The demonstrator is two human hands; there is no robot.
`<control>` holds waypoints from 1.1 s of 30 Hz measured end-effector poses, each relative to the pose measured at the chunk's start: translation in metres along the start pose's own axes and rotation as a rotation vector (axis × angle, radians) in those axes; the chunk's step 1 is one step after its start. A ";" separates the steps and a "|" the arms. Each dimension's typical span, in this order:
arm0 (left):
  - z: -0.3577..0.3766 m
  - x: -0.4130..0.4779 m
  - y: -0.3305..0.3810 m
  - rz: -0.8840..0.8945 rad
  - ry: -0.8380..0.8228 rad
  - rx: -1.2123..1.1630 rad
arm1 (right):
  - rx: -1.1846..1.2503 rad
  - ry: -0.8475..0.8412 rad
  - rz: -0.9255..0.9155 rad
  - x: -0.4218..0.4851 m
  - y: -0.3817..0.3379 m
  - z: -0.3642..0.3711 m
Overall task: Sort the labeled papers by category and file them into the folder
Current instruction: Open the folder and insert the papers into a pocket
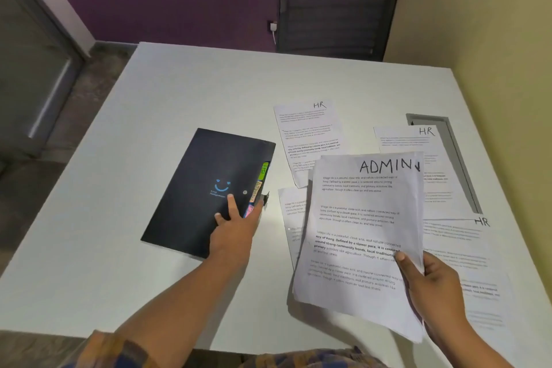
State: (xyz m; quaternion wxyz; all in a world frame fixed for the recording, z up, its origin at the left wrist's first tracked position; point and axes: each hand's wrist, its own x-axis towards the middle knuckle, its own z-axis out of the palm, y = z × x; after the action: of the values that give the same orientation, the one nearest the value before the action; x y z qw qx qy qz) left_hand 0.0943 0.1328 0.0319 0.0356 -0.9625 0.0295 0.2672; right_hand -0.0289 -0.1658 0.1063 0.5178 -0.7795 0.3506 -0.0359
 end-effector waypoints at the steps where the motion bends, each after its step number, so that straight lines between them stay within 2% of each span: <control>1: -0.007 -0.002 -0.002 0.003 -0.020 0.031 | -0.002 -0.006 -0.010 0.003 -0.001 0.000; 7: -0.052 -0.018 -0.012 -0.041 -0.058 0.135 | 0.001 -0.062 -0.019 0.017 -0.013 0.000; 12: -0.074 -0.035 -0.019 -0.037 0.054 0.182 | 0.032 -0.096 -0.013 0.020 -0.027 0.001; 17: -0.082 -0.045 -0.021 -0.051 0.127 0.026 | 0.022 -0.120 -0.016 0.021 -0.033 0.000; 21: -0.079 -0.050 -0.023 0.007 0.200 -0.136 | -0.002 -0.124 -0.018 0.022 -0.030 -0.003; 25: -0.074 -0.049 -0.020 0.046 0.165 -0.050 | -0.017 -0.127 -0.009 0.022 -0.025 -0.006; 29: -0.071 -0.045 -0.010 -0.035 0.076 0.080 | 0.011 -0.129 0.016 0.022 -0.021 -0.004; 33: -0.064 -0.042 -0.002 -0.136 0.150 0.045 | 0.021 -0.134 0.014 0.022 -0.020 -0.003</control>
State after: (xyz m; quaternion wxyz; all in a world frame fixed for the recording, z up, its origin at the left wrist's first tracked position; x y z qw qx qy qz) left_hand 0.0909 0.1309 0.1087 0.0731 -0.9786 -0.0275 0.1906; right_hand -0.0036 -0.1761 0.1179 0.5484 -0.7723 0.3202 0.0161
